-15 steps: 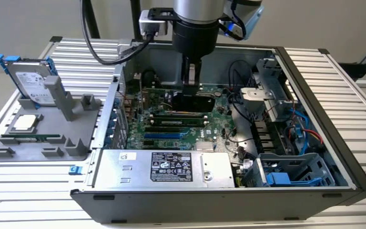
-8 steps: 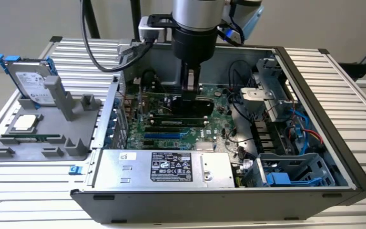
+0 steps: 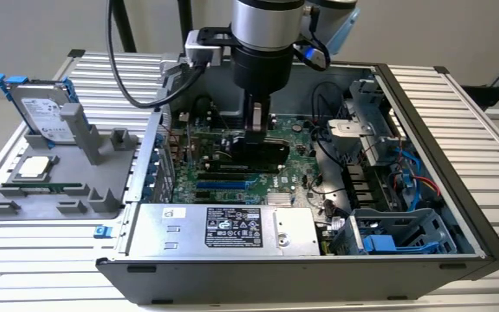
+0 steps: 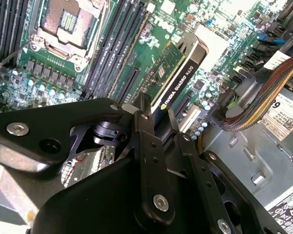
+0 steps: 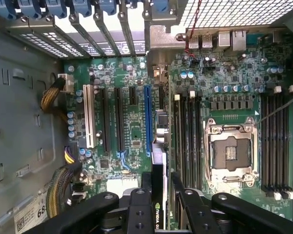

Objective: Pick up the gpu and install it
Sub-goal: 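Insert the gpu into the slot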

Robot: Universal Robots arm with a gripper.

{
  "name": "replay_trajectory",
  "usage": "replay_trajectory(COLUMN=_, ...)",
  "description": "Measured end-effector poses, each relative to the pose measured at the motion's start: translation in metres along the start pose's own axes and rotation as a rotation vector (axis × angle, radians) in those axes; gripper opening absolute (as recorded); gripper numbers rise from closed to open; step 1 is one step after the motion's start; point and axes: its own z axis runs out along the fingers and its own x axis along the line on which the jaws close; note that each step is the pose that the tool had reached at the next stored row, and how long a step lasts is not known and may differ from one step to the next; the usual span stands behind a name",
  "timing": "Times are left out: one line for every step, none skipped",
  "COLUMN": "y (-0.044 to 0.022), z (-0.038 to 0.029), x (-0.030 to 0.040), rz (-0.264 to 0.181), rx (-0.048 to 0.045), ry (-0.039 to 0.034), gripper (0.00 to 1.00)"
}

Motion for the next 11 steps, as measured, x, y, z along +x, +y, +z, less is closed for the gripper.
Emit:
replay_trajectory(y=0.0004, z=0.0006, x=0.0014, rz=0.0, rx=-0.0001, ry=0.0, gripper=0.0)
replay_trajectory(y=0.0008, z=0.0012, x=0.0025, rz=0.0, rx=0.0, ry=0.0, gripper=0.0)
replay_trajectory(y=0.0012, z=0.0018, x=0.0033, rz=0.0, rx=-0.0001, ry=0.0001, gripper=0.0)
replay_trajectory(y=0.0015, z=0.0025, x=0.0038, rz=0.0, rx=0.0, ry=-0.0001, gripper=0.0)
replay_trajectory(y=0.0019, z=0.0031, x=0.0042, rz=0.0, rx=0.0001, ry=-0.0002, gripper=0.0)
replay_trajectory(y=0.0023, z=0.0038, x=0.0047, rz=0.0, rx=0.0, ry=0.0, gripper=0.0)
replay_trajectory(y=0.0026, z=0.0043, x=0.0052, rz=0.0, rx=0.0, ry=0.0, gripper=0.0)
replay_trajectory(y=0.0031, z=0.0051, x=0.0057, rz=0.0, rx=0.0, ry=-0.0001, gripper=0.0)
replay_trajectory(y=0.0035, z=0.0056, x=0.0062, rz=0.0, rx=0.0, ry=0.0, gripper=0.0)
replay_trajectory(y=0.0039, z=0.0063, x=0.0067, rz=0.0, rx=0.0, ry=0.0, gripper=0.0)
replay_trajectory(y=0.0045, z=0.0071, x=0.007, rz=0.0, rx=0.0, ry=-0.0001, gripper=0.0)
